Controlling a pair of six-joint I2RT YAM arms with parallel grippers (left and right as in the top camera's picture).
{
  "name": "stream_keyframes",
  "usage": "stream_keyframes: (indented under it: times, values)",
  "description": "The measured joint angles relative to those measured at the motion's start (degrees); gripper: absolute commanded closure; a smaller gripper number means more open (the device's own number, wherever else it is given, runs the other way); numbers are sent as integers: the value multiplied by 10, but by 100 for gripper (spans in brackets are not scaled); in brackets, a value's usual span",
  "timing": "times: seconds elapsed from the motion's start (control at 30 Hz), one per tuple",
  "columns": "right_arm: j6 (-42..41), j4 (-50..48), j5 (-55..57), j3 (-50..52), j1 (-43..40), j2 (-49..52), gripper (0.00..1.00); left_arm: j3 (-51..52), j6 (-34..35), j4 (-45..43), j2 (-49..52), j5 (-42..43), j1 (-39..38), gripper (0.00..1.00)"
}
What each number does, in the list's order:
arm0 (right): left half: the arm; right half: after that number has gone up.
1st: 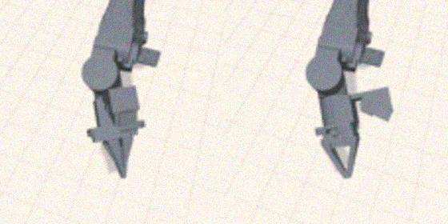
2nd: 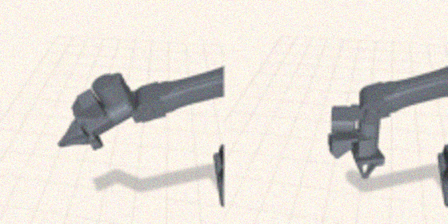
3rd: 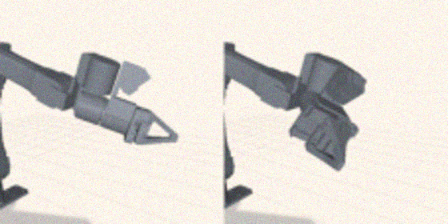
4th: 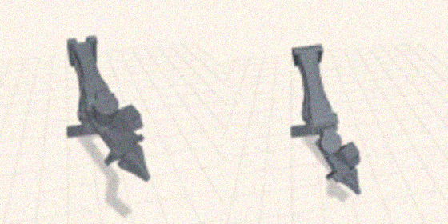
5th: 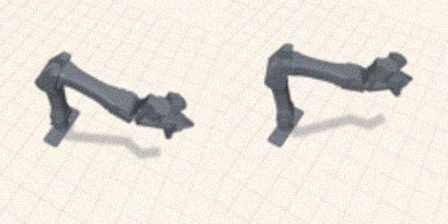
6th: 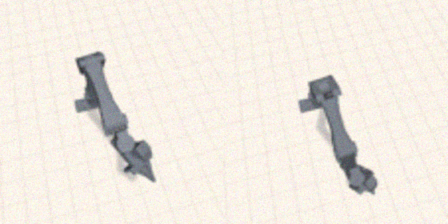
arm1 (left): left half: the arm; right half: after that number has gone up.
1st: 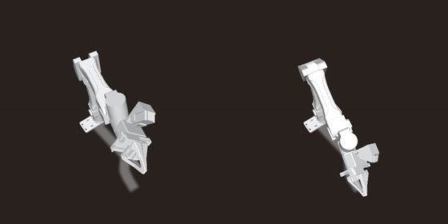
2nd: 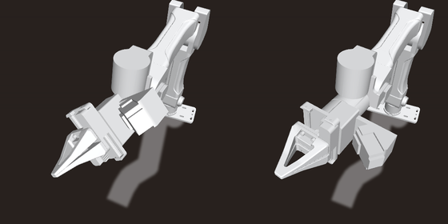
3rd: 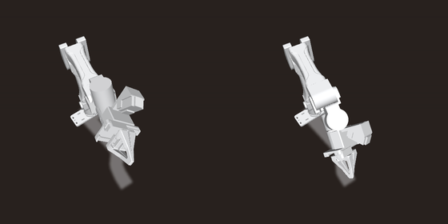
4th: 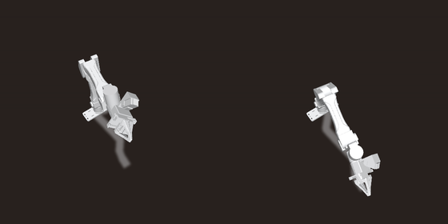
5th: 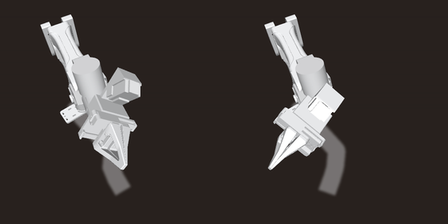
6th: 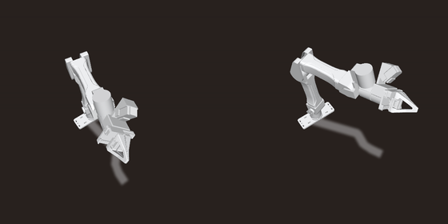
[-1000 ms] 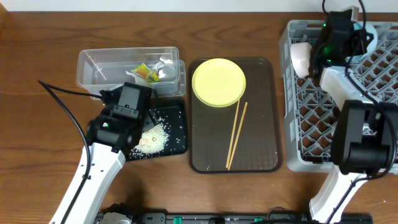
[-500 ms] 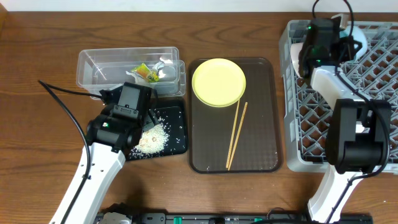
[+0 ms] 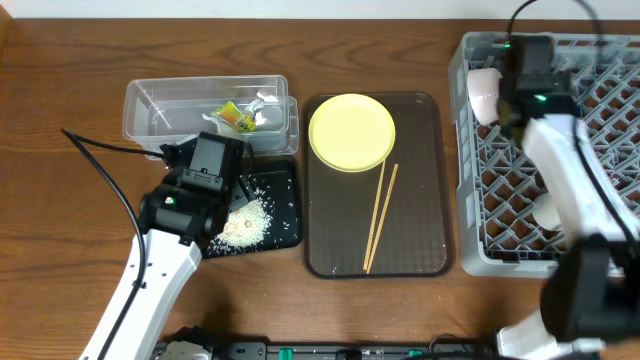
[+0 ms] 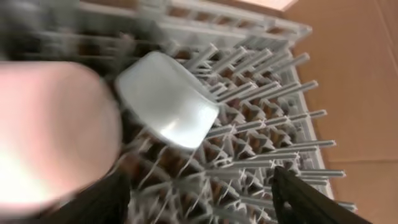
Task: Sort waste into correct bins and load items into the dishwasher rack
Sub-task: 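Reach the right gripper to the brown tray and grasp one chopstick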
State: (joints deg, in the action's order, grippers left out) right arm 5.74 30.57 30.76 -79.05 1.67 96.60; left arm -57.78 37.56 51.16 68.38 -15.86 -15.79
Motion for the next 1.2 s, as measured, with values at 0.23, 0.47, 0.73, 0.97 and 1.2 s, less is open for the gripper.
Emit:
stream_keyframes:
  times: [0.23, 0.47, 0.73, 0.97, 1.2]
  values:
    - [-93, 185, -241, -6, 40, -121, 38, 0, 0, 1, 0, 0, 0, 14]
    - [-154, 244, -368, 38, 128, -109, 46, 0, 0, 0, 0, 0, 0, 14]
    - [-265, 134, -369, 172, 231, -51, 53, 0, 0, 0, 0, 0, 0, 14]
    - [-342, 51, -338, 233, 275, -11, 52, 0, 0, 0, 0, 0, 0, 14]
    - [-388, 47, -313, 236, 293, 32, 55, 0, 0, 0, 0, 0, 0, 14]
